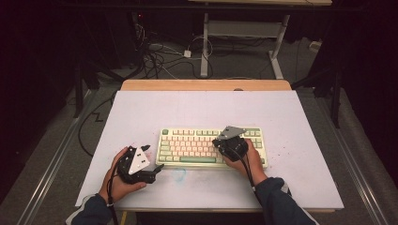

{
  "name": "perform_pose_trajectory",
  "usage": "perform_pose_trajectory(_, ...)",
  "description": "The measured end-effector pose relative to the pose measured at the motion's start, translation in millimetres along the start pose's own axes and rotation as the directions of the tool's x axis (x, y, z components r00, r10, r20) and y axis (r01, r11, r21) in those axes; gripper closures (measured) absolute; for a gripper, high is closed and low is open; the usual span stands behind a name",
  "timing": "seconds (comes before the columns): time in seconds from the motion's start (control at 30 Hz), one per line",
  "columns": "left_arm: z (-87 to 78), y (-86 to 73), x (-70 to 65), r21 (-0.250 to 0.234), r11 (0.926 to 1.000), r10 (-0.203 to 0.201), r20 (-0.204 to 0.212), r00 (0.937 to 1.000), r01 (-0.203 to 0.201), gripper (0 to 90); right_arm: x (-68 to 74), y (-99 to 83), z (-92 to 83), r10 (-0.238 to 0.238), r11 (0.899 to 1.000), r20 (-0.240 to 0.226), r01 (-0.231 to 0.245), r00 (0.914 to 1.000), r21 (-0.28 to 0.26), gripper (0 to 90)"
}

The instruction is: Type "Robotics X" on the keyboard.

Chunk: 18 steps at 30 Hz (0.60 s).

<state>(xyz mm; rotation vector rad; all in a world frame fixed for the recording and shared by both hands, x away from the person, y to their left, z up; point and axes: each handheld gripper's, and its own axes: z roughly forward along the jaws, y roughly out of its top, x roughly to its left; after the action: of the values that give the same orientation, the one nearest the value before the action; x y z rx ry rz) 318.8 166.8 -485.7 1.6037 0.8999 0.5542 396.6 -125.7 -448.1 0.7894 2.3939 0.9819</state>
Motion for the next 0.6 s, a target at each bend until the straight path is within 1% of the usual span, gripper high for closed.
perform_pose_trajectory(0.07,0.4,-0.5,-0.3,0.003,1.0000,0.005,0.000,1.0000,-0.005,17.9,-0.5,-0.2,1.5,0.006,1.000,0.002,-0.006,1.0000,0.006,90.0)
perform_pose_trajectory(0.2,0.2,-0.2,-1.0,0.001,1.0000,0.002,0.003,1.0000,-0.002,17.9,-1.8,-0.7,2.8,0.013,1.000,0.005,-0.013,0.9999,0.006,90.0)
perform_pose_trajectory(0.5,1.3,-1.3,-0.9,0.009,0.9999,0.004,0.005,1.0000,-0.004,17.9,-1.7,0.7,4.7,0.011,1.000,0.018,-0.011,0.9998,0.011,90.0)
perform_pose_trajectory(0.6,1.6,-2.1,-0.9,0.018,0.9998,0.010,0.003,0.9999,-0.010,17.9,-1.1,0.6,5.8,0.010,1.000,0.019,-0.011,0.9998,0.017,90.0)
